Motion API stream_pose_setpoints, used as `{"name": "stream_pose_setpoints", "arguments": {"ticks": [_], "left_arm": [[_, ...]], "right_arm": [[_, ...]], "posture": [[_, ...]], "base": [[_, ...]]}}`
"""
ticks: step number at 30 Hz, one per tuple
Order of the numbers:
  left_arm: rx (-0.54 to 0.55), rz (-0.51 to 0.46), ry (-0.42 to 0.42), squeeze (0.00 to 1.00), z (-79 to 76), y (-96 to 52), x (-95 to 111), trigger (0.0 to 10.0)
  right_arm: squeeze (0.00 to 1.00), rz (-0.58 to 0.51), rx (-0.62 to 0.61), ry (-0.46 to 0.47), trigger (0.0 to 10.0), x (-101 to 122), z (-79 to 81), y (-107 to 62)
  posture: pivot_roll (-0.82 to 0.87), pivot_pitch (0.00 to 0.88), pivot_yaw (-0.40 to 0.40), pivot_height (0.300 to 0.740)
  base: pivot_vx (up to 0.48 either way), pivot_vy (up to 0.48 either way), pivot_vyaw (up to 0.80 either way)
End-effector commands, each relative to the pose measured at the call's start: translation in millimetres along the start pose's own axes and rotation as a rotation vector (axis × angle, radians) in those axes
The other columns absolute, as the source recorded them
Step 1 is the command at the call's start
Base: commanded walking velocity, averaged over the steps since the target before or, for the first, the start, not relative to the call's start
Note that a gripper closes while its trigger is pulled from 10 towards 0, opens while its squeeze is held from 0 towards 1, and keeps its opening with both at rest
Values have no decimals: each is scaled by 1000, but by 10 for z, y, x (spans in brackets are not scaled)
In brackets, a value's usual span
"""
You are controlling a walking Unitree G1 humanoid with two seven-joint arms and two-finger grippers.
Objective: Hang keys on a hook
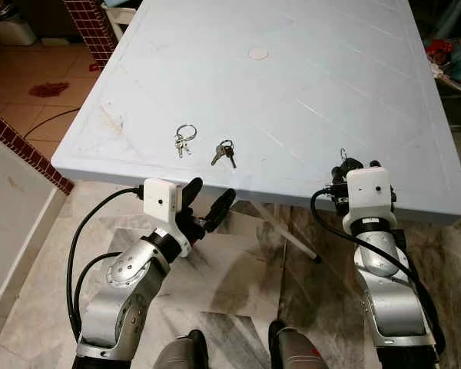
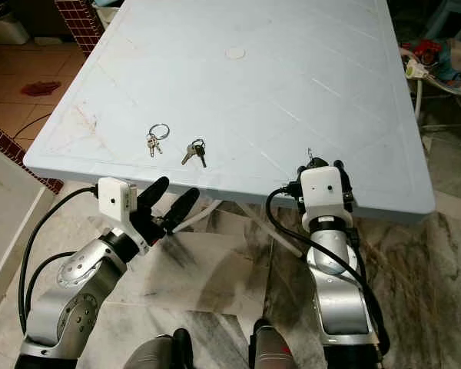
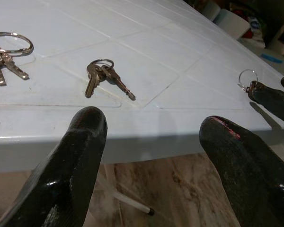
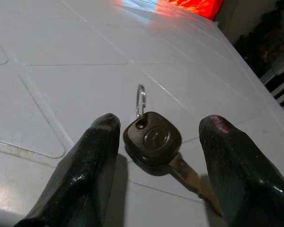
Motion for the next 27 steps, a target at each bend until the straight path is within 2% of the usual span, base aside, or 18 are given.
{"name": "stream_pose_setpoints", "arguments": {"ticks": [1, 2, 11, 13, 15, 20, 27], "left_arm": [[8, 24, 9, 0, 14, -44, -44, 10000], [8, 24, 8, 0, 13, -45, -46, 10000], [4, 23, 4, 0, -3, -50, -41, 10000], [-15, 16, -5, 0, -30, -50, -14, 10000], [-52, 11, -57, 0, -78, -52, 11, 10000], [-146, 16, -90, 0, -185, -63, 45, 10000], [-184, 42, -107, 0, -243, -83, 17, 10000]], "right_arm": [[0, -3, 27, 8, 4353, -18, 24, 2], [0, -6, 32, 12, 0, -19, 28, 5], [0, -14, 53, 27, 0, -15, 62, 55], [0, -15, 48, 27, 0, -25, 48, 80], [0, -11, 35, 28, 0, -37, 10, 107], [0, -10, 25, 29, 0, -52, -22, 121], [0, -9, 25, 32, 0, -71, -12, 121]], "posture": [[-20, 254, 96, 740], [-19, 256, 96, 740], [-17, 264, 96, 740], [-13, 266, 98, 740], [-11, 267, 98, 740], [-7, 268, 100, 740], [-9, 268, 102, 740]], "base": [[0, 0, 0], [0, 0, 0], [0, 0, 0], [0, 0, 0], [0, 0, 0], [0, 0, 0], [0, 0, 0]]}}
Point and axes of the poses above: a point about 5 cm out from each wrist's last joint towards the gripper, its own y axis pointing out of the wrist towards the gripper, its own x axis along the axis of the wrist's last joint, z = x × y, the point moved 1 cm from there along y, pointing out of the wrist towards the gripper, and after that the axes turned 4 degrees about y, right-handed, at the moved point
